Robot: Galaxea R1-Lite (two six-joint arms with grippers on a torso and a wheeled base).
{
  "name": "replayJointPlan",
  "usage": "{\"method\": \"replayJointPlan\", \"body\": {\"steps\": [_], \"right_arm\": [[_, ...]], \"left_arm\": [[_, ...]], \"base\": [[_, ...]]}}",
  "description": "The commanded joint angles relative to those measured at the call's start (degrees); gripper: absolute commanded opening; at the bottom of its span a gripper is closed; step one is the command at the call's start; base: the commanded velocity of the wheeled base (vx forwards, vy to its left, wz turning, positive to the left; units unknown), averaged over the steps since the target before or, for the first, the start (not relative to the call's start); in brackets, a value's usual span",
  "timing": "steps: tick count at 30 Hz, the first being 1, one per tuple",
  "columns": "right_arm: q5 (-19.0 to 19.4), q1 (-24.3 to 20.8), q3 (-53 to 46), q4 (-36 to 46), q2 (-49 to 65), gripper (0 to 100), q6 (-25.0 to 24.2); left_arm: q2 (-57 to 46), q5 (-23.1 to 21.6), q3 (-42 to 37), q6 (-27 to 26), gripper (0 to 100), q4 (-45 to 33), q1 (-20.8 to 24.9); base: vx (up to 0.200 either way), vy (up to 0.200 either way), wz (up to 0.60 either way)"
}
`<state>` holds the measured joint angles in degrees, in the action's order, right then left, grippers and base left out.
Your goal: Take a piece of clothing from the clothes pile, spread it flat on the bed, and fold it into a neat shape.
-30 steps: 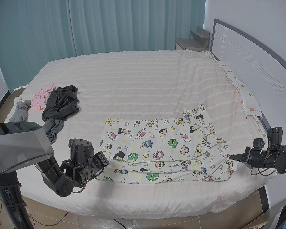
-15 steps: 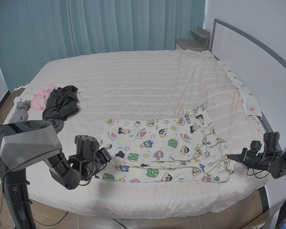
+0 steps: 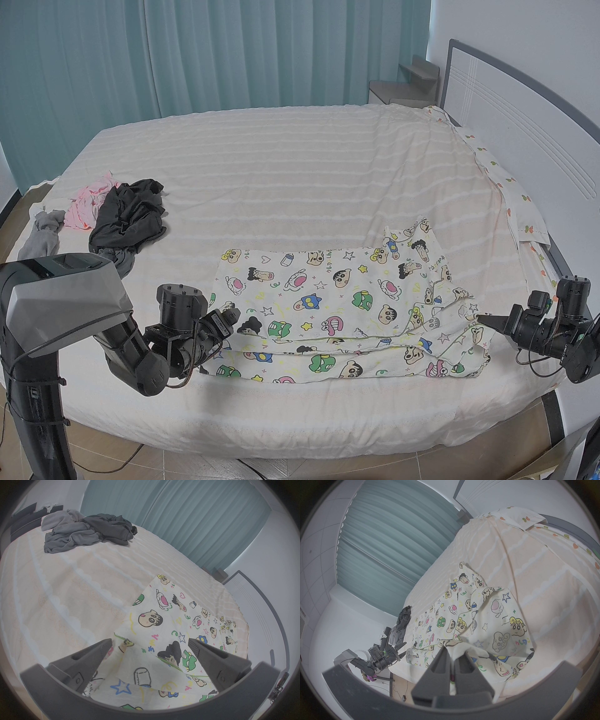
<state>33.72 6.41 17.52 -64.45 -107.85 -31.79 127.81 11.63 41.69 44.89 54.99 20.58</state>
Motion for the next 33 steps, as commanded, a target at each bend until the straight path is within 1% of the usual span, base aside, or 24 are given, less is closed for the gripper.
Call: {"method": "replayJointPlan", "body": {"steps": [1, 4, 7, 11, 13, 14, 16, 17, 20, 26, 30, 31, 33], "right_arm": [[-0.06, -0.17, -1.26, -2.52, -2.36, 0, -0.46], [-0.67, -0.26, -1.52, -6.3, -6.06, 0, -0.46], [-1.73, -0.26, -1.52, -8.76, -8.08, 0, -0.46], [-2.08, -0.35, -1.7, -11.84, -10.45, 0, -0.9], [-2.08, -0.44, -1.7, -12.98, -11.15, 0, -1.87], [-2.17, -0.44, -1.7, -15.0, -12.03, 0, -4.07], [-2.08, -0.44, -1.52, -18.34, -13.53, 0, -6.79], [-2.08, -0.44, -1.43, -19.75, -14.23, 100, -7.49], [-2.17, -0.44, -2.22, -25.28, -16.52, 100, -9.08], [-2.43, 0.09, -2.4, -25.28, -17.04, 100, -9.43], [-3.4, 1.23, -2.05, -25.28, -17.13, 100, -10.04], [-3.75, 3.26, -1.35, -25.28, -17.04, 100, -11.45], [-3.75, 4.66, -0.29, -25.28, -16.78, 100, -12.15]], "left_arm": [[-0.89, 0.06, 0.06, 0.11, 100, 0.12, -0.63], [-3.62, 0.06, -0.82, 0.29, 100, 0.12, -1.33], [-5.46, 0.06, -1.7, 0.29, 100, 0.12, -2.12], [-7.75, 0.06, -3.11, 0.38, 100, 0.12, -3.7], [-8.27, 0.06, -3.55, 0.38, 100, 0.12, -4.14], [-9.07, -0.03, -4.25, 0.38, 100, 0.12, -4.67], [-10.12, -0.12, -5.31, 0.47, 100, 0.2, -5.37], [-10.56, -0.12, -5.83, 0.47, 100, 0.2, -5.55], [-12.49, -0.38, -7.77, 0.47, 100, 0.29, -6.69], [-17.59, -3.81, -13.39, 2.31, 100, 0.29, -8.1], [-20.49, -4.16, -16.56, 3.19, 100, 0.29, -8.36], [-22.95, -4.51, -19.46, 3.28, 100, 0.56, -8.36], [-24.18, -5.04, -21.04, 3.28, 100, 0.64, -8.36]], "base": [[0.0, 0.0, 0.0], [0.0, 0.0, 0.0], [0.0, 0.0, 0.0], [0.0, 0.0, 0.0], [0.0, 0.0, 0.0], [0.0, 0.0, 0.0], [0.0, 0.0, 0.0], [0.0, 0.0, 0.0], [0.0, 0.0, 0.0], [0.0, 0.0, 0.0], [0.0, 0.0, 0.0], [0.0, 0.0, 0.0], [0.0, 0.0, 0.0]]}}
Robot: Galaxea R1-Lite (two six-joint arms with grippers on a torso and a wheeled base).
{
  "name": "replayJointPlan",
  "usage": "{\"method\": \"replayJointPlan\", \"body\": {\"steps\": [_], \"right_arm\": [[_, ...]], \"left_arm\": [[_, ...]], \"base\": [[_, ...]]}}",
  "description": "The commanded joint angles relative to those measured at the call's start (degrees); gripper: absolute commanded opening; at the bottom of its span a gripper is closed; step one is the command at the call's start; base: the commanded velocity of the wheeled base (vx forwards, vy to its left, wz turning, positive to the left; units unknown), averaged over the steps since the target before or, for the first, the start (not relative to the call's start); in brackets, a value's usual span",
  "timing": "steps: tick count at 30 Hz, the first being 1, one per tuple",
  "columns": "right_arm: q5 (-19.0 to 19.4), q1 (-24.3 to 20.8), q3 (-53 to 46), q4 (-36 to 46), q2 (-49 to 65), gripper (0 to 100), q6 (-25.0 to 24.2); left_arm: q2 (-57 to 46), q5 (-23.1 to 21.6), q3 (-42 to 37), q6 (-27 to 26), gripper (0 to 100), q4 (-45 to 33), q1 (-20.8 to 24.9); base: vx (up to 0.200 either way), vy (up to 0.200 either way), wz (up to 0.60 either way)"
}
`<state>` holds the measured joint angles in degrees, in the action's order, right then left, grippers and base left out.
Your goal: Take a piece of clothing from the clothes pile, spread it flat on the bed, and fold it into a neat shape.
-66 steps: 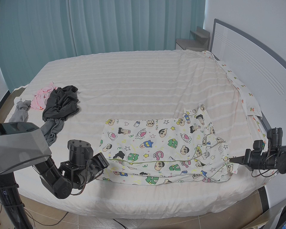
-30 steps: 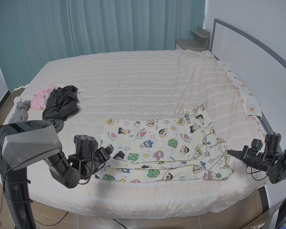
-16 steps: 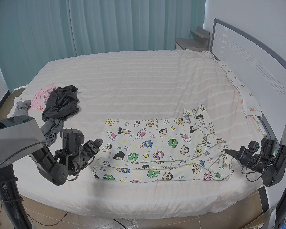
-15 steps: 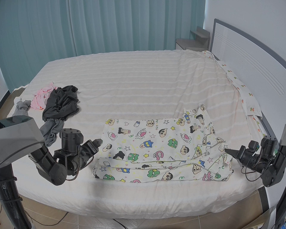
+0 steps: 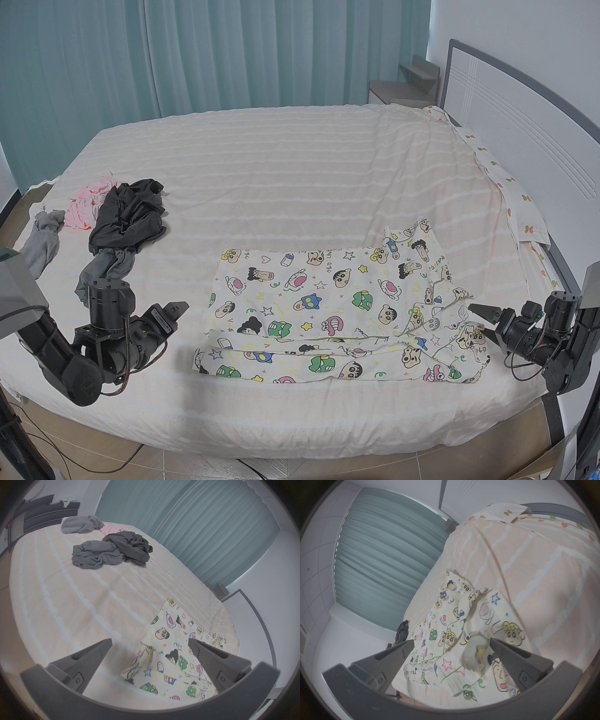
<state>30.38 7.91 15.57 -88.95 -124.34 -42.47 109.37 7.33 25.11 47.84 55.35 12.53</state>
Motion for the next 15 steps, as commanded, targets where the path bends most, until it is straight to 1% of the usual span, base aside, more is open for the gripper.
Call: {"method": "replayJointPlan", "body": {"steps": [1, 2, 3, 4, 5, 6, 9, 12, 15], "right_arm": [[-0.5, 4.39, 2.36, -0.78, -0.11, 100, -1.82], [-0.58, 5.36, 2.71, -0.78, -0.02, 100, -1.91], [-0.58, 5.36, 2.71, -0.78, -0.02, 100, -1.91], [-0.67, 6.5, 2.54, -0.78, 0.24, 100, -1.91], [-0.67, 6.5, 2.54, -0.78, 0.24, 100, -1.91], [-1.2, 6.77, 1.13, -0.78, 1.91, 100, -1.91], [-3.31, 6.41, -2.91, -0.69, 7.45, 100, -2.18], [-4.54, 2.2, -8.62, -0.61, 13.43, 100, -4.99], [-8.76, -3.43, -10.47, -0.52, 15.62, 100, -11.67]], "left_arm": [[-6.98, -1.17, -5.6, 0.42, 100, 0.29, -0.32], [-8.04, -1.7, -6.57, 0.5, 100, 0.29, -0.32], [-8.04, -1.7, -6.57, 0.5, 100, 0.29, -0.32], [-9.97, -3.28, -8.76, 1.29, 100, 0.29, -0.32], [-9.97, -3.28, -8.76, 1.29, 100, 0.29, -0.32], [-11.64, -5.04, -10.61, 2.61, 100, 0.29, -0.32], [-13.22, -6.36, -11.93, 4.28, 100, 0.29, -0.32], [-14.1, -7.68, -12.19, 5.87, 100, 0.29, -0.32], [-14.36, -9.79, -12.19, 7.71, 100, 0.29, -0.32]], "base": [[0.0, 0.0, 0.0], [0.0, 0.0, 0.0], [0.0, 0.0, 0.0], [0.0, 0.0, 0.0], [0.0, 0.0, 0.0], [0.0, 0.0, 0.0], [0.0, 0.0, 0.0], [0.0, 0.0, 0.0], [0.0, 0.0, 0.0]]}}
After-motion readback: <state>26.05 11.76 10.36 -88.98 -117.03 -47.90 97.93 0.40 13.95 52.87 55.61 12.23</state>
